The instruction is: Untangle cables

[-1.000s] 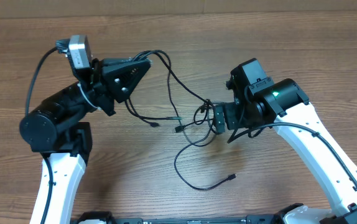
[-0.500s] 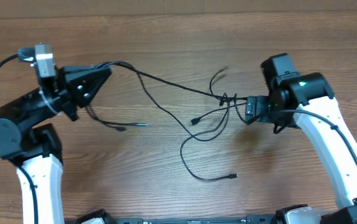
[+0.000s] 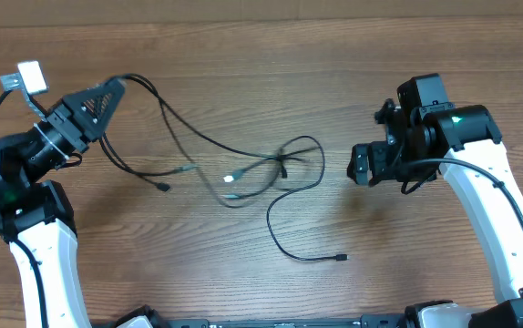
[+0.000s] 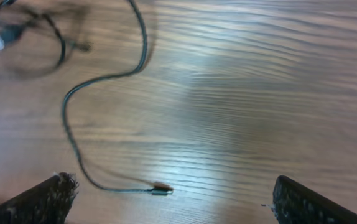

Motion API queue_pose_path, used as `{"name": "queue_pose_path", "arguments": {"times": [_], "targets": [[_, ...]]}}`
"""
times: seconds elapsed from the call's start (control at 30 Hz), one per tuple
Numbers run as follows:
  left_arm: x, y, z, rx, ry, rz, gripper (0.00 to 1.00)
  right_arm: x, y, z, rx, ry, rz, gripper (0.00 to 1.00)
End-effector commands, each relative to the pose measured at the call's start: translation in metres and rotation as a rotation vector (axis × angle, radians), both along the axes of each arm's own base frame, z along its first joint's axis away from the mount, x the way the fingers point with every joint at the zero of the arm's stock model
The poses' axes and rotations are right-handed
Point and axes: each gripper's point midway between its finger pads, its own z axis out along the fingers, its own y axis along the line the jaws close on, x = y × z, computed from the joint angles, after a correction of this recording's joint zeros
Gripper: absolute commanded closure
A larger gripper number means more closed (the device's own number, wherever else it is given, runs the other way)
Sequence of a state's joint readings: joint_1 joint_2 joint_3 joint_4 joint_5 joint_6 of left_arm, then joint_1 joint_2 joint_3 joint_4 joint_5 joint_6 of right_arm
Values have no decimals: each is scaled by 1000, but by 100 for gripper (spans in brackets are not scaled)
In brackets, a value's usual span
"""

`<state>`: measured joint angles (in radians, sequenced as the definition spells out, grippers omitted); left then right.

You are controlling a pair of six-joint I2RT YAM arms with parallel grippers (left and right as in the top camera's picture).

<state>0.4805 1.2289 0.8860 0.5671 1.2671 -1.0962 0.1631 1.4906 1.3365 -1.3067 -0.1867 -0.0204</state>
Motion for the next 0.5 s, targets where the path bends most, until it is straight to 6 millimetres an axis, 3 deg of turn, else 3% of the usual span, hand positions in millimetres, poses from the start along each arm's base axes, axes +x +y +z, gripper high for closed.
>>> {"name": "queue_pose_path", "arguments": {"times": [0.0,0.1,0.2,0.23,0.33,0.47], "targets": [[27,36,-7,-43,51,249,96,-6,32,13,180,-47,249,0],[38,57,-41,-26,169,386,96,-3,43,19,249,-75,276,0],[38,87,-95,27,377,588,96,3,51,24,296,-108,286,0],[31,101,-125,44,507,694,96,4,52,25,299,-114,284,0],[10,118,-168,85,715,840,96,5,53,25,301,-119,283,0],[-22,127,-204,141,918,939,96,5,53,25,301,-119,283,0]]}}
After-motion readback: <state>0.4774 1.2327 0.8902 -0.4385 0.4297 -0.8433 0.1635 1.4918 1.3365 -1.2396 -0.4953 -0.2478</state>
